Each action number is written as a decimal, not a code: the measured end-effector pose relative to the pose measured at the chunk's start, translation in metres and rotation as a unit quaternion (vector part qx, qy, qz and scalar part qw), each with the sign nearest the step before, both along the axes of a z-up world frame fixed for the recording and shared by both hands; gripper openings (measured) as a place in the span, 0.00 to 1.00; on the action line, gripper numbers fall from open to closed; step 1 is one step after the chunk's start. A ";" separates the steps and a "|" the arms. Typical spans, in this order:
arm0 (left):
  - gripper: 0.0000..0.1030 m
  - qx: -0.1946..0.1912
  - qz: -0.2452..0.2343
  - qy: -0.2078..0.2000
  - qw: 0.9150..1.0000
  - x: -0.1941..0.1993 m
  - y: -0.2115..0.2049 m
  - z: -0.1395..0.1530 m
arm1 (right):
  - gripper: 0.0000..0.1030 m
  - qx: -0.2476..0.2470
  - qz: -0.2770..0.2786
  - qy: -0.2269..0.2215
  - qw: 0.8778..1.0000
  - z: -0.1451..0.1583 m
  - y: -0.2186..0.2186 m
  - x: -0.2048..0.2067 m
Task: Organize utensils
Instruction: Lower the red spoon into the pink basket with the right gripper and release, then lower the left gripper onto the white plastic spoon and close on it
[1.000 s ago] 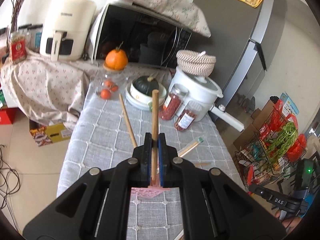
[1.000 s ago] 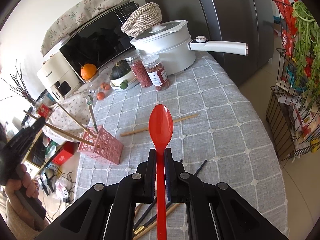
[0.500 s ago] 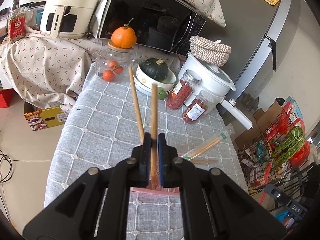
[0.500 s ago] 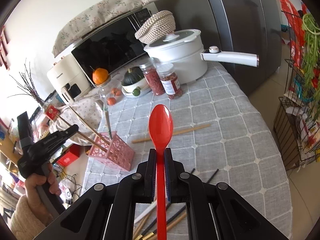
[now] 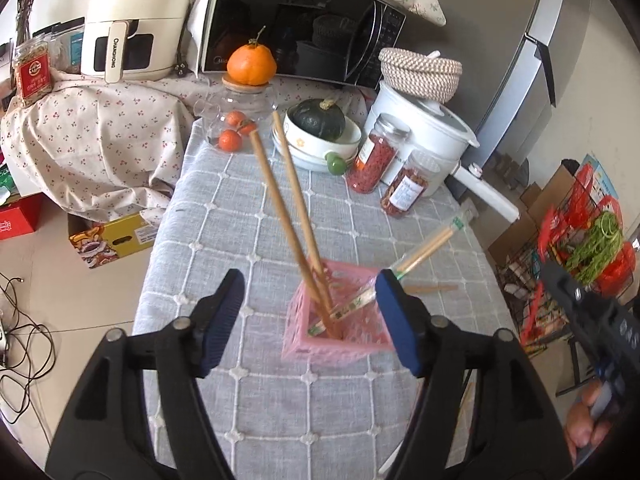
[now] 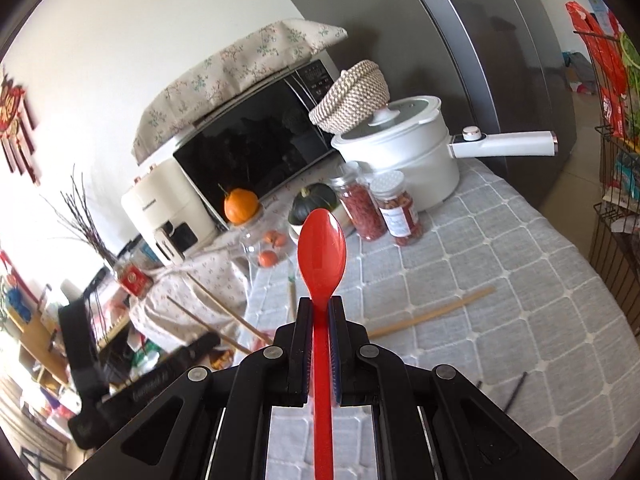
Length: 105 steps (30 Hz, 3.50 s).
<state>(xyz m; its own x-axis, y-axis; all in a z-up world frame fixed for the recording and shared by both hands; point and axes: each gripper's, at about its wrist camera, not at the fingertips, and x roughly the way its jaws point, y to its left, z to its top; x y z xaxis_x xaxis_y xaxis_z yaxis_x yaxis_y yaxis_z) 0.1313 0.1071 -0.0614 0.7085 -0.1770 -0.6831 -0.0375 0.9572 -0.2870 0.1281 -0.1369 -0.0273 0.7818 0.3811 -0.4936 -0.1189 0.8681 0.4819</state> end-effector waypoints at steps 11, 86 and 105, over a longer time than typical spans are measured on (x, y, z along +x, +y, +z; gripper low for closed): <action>0.74 0.050 0.026 0.066 0.996 -0.026 0.044 -0.018 | 0.08 0.024 -0.045 -0.062 0.997 0.006 0.053 0.022; 0.80 0.061 -0.192 0.190 0.961 -0.015 -0.124 -0.069 | 0.73 -0.171 -0.010 0.214 0.962 -0.070 -0.111 -0.010; 0.26 0.064 -0.294 0.244 0.922 0.008 -0.198 -0.098 | 0.73 -0.121 -0.011 0.263 0.957 -0.084 -0.135 -0.009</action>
<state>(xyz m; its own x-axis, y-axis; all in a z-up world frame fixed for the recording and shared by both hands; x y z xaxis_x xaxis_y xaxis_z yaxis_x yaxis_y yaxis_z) 0.1389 -0.0910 -0.1595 0.1188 -0.3278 -0.9373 0.4038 0.8783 -0.2559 0.1186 -0.2717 -0.1110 0.4068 0.1934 -0.8928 0.1041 0.9612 0.2556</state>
